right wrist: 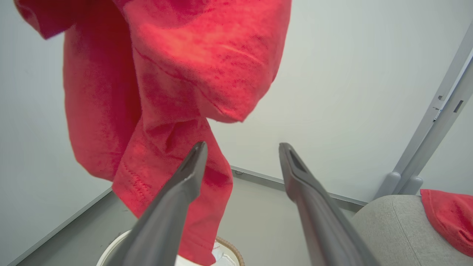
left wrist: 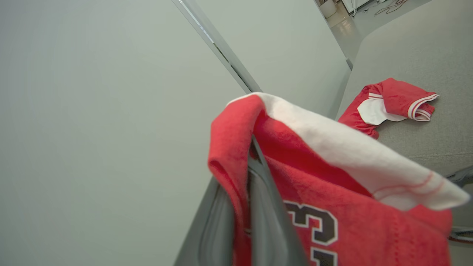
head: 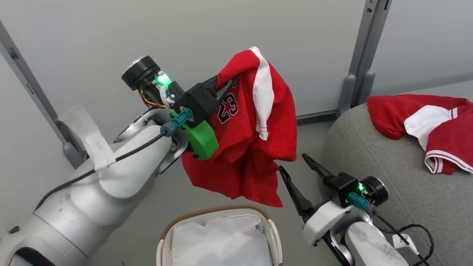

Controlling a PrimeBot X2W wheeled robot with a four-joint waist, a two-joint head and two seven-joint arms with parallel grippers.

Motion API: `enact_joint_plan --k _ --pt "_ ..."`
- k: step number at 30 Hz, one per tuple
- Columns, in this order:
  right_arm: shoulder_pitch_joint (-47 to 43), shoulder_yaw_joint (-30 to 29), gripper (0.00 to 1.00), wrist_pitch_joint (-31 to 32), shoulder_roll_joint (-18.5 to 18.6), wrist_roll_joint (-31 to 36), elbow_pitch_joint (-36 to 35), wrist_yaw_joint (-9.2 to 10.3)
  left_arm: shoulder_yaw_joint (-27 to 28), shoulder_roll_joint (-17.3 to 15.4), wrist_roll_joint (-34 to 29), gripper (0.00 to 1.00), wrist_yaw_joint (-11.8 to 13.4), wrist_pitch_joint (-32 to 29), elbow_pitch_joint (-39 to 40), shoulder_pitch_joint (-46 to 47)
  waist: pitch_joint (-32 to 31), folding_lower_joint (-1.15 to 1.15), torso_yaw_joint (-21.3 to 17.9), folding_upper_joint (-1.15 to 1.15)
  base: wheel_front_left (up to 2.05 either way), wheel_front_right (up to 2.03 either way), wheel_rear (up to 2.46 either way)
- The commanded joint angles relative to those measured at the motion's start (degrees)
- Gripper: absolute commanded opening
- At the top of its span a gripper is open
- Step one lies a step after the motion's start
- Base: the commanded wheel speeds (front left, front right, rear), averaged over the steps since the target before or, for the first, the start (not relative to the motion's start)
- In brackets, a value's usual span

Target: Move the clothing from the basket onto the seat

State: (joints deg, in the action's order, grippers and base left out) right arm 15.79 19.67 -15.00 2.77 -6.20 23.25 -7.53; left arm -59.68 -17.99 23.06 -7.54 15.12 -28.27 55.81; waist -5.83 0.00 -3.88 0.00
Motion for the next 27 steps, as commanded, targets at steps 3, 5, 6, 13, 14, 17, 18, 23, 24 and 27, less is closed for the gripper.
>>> enact_joint_plan --k 3,5,6,13,14,17,18,23,24,27 --pt "2.55 0.87 1.00 -0.28 0.22 -0.63 -0.22 0.08 -0.84 0.33 0.71 0.00 0.12 0.04 0.69 0.68 -0.37 0.00 0.86 0.00 0.00 0.00 0.00" --pt "3.72 1.64 1.00 -0.28 0.22 -1.05 0.19 0.08 -1.18 0.60 0.95 0.00 0.12 0.04 1.11 0.55 -0.42 0.00 1.18 0.00 0.00 0.00 0.00" --pt "4.39 2.09 1.00 -0.28 0.22 -1.27 0.41 0.08 -1.39 0.74 1.00 0.00 0.12 0.04 1.35 0.43 -0.42 0.00 1.35 0.00 0.00 0.00 0.00" --pt "8.68 4.79 1.00 -0.28 0.22 -3.19 2.62 0.08 -2.54 1.60 1.45 0.00 0.12 0.04 2.91 -0.77 -0.03 0.00 2.00 0.00 0.00 0.00 0.00" --pt "9.51 4.79 1.00 -0.28 0.22 -3.17 3.01 0.08 -2.70 1.72 1.55 0.00 0.12 0.04 3.12 -0.92 0.08 0.00 2.10 0.00 0.00 0.00 0.00" --pt "10.87 4.18 1.00 -0.28 0.21 -2.25 3.76 0.07 -3.02 2.03 1.82 0.00 0.12 0.04 3.62 -1.23 0.37 0.00 2.34 0.00 0.00 0.00 0.00" --pt "11.18 3.91 1.00 -0.28 0.21 -2.04 4.03 0.08 -3.14 2.08 1.94 0.00 0.12 0.04 3.83 -1.35 0.48 0.00 2.45 0.00 0.00 0.00 0.00" --pt "12.44 3.58 0.24 -0.28 0.18 -1.85 4.91 0.08 -3.56 2.14 2.73 0.00 0.12 0.04 4.54 -1.97 0.86 0.00 2.85 0.00 0.00 0.00 0.00" --pt "12.56 3.69 0.07 -0.28 0.19 -1.90 4.92 0.08 -3.50 2.07 3.01 0.00 0.12 0.04 4.43 -2.34 0.93 0.00 2.88 0.00 0.00 0.00 0.00" --pt "12.86 3.61 0.00 -0.28 0.20 -1.90 4.57 0.08 -3.04 1.84 3.62 0.00 0.12 0.04 4.09 -3.15 1.09 0.00 2.86 0.00 0.00 0.00 0.00"
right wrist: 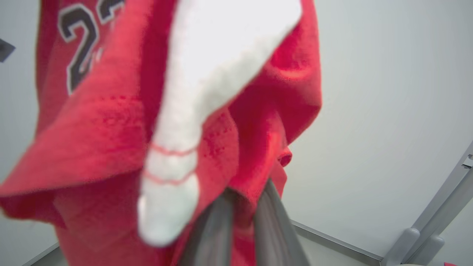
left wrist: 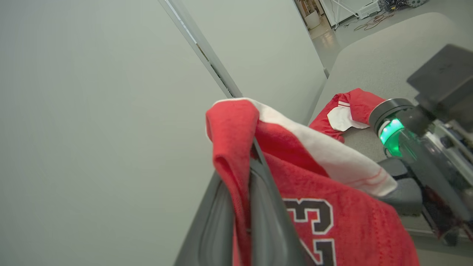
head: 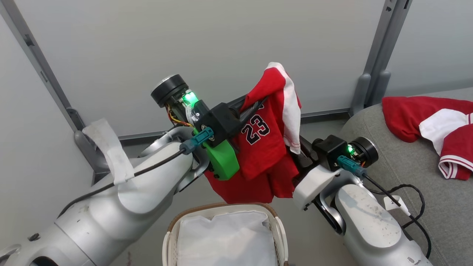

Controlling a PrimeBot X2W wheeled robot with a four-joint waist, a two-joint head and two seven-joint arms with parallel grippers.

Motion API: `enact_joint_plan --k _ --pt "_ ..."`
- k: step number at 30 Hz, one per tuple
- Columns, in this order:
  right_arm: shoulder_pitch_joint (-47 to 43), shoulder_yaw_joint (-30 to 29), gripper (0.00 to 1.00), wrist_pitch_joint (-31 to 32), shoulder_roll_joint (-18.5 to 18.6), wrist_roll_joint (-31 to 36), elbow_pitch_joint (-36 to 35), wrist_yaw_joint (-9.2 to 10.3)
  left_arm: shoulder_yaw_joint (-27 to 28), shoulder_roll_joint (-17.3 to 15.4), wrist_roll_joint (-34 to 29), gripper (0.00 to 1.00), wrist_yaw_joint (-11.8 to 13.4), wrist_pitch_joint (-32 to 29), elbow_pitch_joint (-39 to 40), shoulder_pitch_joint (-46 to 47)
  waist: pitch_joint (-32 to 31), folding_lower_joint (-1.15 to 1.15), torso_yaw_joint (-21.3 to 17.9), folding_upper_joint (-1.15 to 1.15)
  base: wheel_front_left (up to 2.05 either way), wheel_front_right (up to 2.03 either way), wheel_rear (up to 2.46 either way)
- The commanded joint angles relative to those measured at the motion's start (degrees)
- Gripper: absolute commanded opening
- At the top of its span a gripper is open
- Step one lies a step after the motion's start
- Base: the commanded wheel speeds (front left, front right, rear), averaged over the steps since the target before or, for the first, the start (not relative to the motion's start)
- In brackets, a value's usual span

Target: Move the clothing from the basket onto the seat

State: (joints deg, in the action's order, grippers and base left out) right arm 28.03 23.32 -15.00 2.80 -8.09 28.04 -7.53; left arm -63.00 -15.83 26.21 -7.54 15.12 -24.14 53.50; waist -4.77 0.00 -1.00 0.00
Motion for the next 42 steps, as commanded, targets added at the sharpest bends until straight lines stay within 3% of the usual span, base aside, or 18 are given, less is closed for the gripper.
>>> enact_joint_plan --k 1,14,15,16,17,35,42 --pt "0.62 -0.16 0.00 -0.28 0.18 0.01 -0.38 0.08 0.52 -0.38 0.75 0.00 0.12 0.04 -0.23 -1.19 0.10 0.00 -0.05 0.00 0.00 0.00 0.00" --pt "-0.90 -3.47 0.00 -0.28 0.18 0.79 -1.95 0.08 5.76 -0.23 2.67 0.00 0.49 0.04 -3.47 -8.52 1.21 0.00 -1.12 0.00 0.00 0.00 0.00" --pt "-1.00 -4.13 0.00 -0.28 0.19 0.99 -2.23 0.08 6.71 0.07 2.98 0.19 0.60 0.04 -3.38 -9.80 1.32 0.00 -1.19 0.00 0.00 0.00 0.00" --pt "-1.35 -5.35 0.00 -0.28 0.17 1.41 -2.71 0.08 8.64 0.78 3.40 0.74 1.04 0.04 -2.97 -12.33 1.51 0.00 -1.29 0.00 0.00 0.00 0.00" --pt "-1.52 -5.90 0.00 -0.28 0.19 1.58 -2.90 0.08 9.31 1.08 3.47 1.00 1.12 0.04 -2.95 -13.59 1.59 0.00 -1.33 0.00 0.00 0.00 0.00" --pt "-4.49 -12.89 0.00 -0.28 0.18 5.30 -5.05 0.08 25.89 7.65 0.62 1.00 1.12 0.04 -3.28 -35.56 3.47 0.00 -3.55 0.00 0.00 0.00 0.00" --pt "-4.65 -14.32 0.00 -0.28 0.21 5.81 -5.48 0.08 29.86 9.39 -2.27 1.00 0.53 0.04 -2.56 -39.33 4.24 0.00 -5.06 0.00 0.00 0.00 0.00"
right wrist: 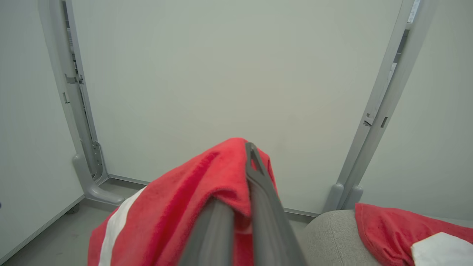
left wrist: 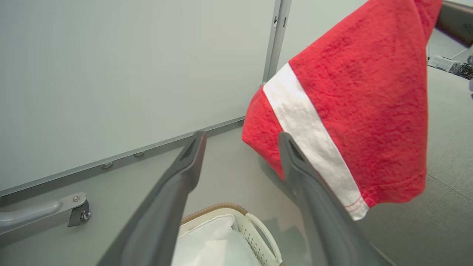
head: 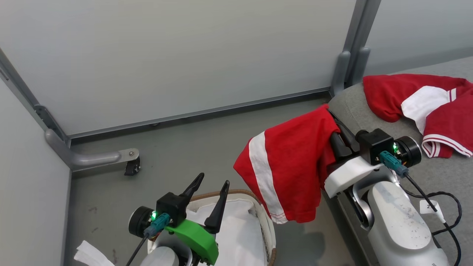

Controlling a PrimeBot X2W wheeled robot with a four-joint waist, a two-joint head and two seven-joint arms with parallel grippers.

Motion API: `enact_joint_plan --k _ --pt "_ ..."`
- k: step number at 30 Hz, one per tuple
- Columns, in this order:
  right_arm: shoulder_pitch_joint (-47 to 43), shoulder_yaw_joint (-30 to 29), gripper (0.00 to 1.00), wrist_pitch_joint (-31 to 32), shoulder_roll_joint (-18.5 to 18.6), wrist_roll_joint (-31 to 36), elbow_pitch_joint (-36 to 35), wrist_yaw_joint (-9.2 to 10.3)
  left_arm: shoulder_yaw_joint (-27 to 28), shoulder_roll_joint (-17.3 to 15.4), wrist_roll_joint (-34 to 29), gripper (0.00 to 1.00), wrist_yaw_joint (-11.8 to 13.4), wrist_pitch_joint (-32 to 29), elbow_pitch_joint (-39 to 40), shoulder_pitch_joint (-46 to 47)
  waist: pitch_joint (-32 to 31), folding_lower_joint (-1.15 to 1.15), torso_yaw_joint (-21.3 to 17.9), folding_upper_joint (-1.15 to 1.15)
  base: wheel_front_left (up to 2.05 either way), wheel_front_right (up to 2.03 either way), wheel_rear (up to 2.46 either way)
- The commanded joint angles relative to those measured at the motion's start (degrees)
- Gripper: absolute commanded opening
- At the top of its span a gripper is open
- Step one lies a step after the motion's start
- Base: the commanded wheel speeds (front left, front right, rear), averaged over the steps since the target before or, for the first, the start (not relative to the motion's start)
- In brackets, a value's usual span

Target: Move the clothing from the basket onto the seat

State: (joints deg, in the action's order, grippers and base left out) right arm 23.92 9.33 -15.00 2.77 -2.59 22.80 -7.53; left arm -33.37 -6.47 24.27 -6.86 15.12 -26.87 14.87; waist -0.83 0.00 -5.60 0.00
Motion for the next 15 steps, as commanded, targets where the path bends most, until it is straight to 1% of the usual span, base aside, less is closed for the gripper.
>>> enact_joint_plan --k 1,4,6,12,15 --pt "-0.43 -0.54 0.00 -0.28 0.20 0.39 -0.27 0.08 0.69 0.32 -0.78 1.00 -0.20 0.04 0.46 -0.97 0.49 0.00 -0.96 0.00 0.00 0.00 0.00" --pt "-0.06 -1.13 0.00 -0.28 0.22 0.89 -0.35 0.08 1.43 1.02 -1.92 1.00 -0.46 0.04 1.37 -1.48 1.05 0.00 -2.70 0.00 0.00 0.00 0.00" --pt "0.26 -1.11 0.00 -0.28 0.21 1.24 -0.51 0.08 1.74 1.34 -2.50 1.00 -0.57 0.04 1.91 -1.76 1.58 0.00 -4.54 0.00 0.00 0.00 0.00" --pt "1.32 -1.82 0.00 -0.28 0.19 2.72 -1.24 0.08 2.14 2.00 -4.39 1.00 -0.68 0.04 3.59 -1.08 4.25 0.00 -11.27 0.00 0.00 0.00 0.00" --pt "1.61 -2.39 0.00 -0.28 0.18 3.05 -1.62 0.08 1.45 2.17 -4.80 1.00 -0.71 0.04 4.24 0.09 5.93 0.00 -14.72 0.00 0.00 0.00 0.00"
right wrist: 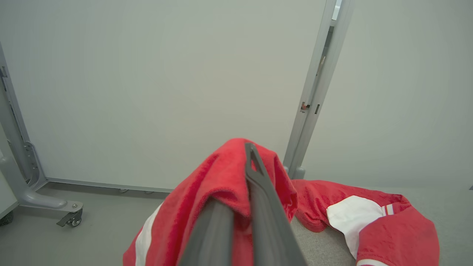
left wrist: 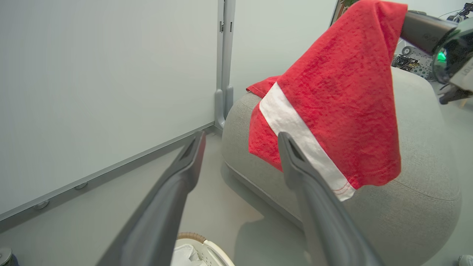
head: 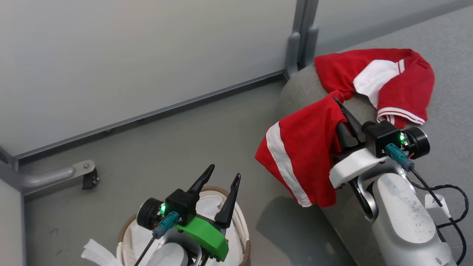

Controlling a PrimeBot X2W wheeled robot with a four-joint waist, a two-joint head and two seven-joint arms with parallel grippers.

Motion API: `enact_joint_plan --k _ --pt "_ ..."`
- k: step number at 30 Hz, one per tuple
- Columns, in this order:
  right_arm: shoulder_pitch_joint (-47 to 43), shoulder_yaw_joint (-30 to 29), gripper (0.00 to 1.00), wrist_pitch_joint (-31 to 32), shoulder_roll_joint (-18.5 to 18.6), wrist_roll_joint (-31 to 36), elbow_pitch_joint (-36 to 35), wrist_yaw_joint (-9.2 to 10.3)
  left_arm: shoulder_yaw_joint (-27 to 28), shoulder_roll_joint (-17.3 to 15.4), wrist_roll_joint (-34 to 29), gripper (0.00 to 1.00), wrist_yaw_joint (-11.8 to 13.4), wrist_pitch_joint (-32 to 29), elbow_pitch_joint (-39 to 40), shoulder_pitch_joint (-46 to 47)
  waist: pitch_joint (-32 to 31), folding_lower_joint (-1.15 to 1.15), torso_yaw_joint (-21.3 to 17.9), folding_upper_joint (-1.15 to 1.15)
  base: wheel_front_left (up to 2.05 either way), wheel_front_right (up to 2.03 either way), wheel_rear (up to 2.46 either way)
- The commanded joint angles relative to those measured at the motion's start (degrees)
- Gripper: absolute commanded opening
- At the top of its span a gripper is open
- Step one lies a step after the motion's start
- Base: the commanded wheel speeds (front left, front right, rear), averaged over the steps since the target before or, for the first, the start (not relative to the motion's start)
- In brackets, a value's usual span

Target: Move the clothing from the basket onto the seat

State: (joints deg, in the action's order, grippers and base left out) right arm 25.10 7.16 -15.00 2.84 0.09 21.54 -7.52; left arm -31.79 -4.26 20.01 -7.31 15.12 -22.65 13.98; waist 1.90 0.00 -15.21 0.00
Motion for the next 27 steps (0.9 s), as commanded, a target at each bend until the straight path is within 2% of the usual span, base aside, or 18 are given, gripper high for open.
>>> enact_joint_plan --k 1,7,12,20,24,27 --pt "0.51 -0.19 0.00 -0.28 0.09 0.41 -0.41 0.06 -0.23 -0.13 -0.65 1.00 -0.26 0.04 0.18 1.24 3.64 0.00 -6.09 0.00 0.00 0.00 0.00" --pt "0.70 -1.37 0.00 -0.28 0.08 0.43 -1.04 0.07 -1.44 -1.05 -0.82 1.00 -0.24 0.04 0.57 2.80 5.94 0.00 -10.69 0.00 0.00 0.00 0.00" --pt "0.90 -2.50 0.00 -0.28 0.07 0.56 -1.39 0.07 -2.33 -1.78 -0.83 1.00 -0.22 0.04 0.61 3.82 7.54 0.00 -11.71 0.00 0.00 0.00 0.00" --pt "6.67 -5.32 0.00 -0.28 0.79 3.58 -1.66 0.07 -4.02 -3.25 -0.98 1.00 -0.23 0.04 1.31 5.75 11.81 0.00 -9.34 0.00 0.00 0.00 0.00" --pt "12.70 -7.34 0.00 -0.28 3.23 4.80 -1.74 0.07 -4.86 -4.25 -1.30 1.00 -0.23 0.04 1.59 7.26 14.98 0.00 -7.12 0.00 0.00 0.00 0.00" --pt "19.48 -9.73 0.00 -0.28 7.03 5.35 -0.73 0.07 -5.66 -5.35 -1.49 1.00 -0.23 0.04 1.94 8.75 18.06 0.00 -5.01 0.00 0.00 0.00 0.00"
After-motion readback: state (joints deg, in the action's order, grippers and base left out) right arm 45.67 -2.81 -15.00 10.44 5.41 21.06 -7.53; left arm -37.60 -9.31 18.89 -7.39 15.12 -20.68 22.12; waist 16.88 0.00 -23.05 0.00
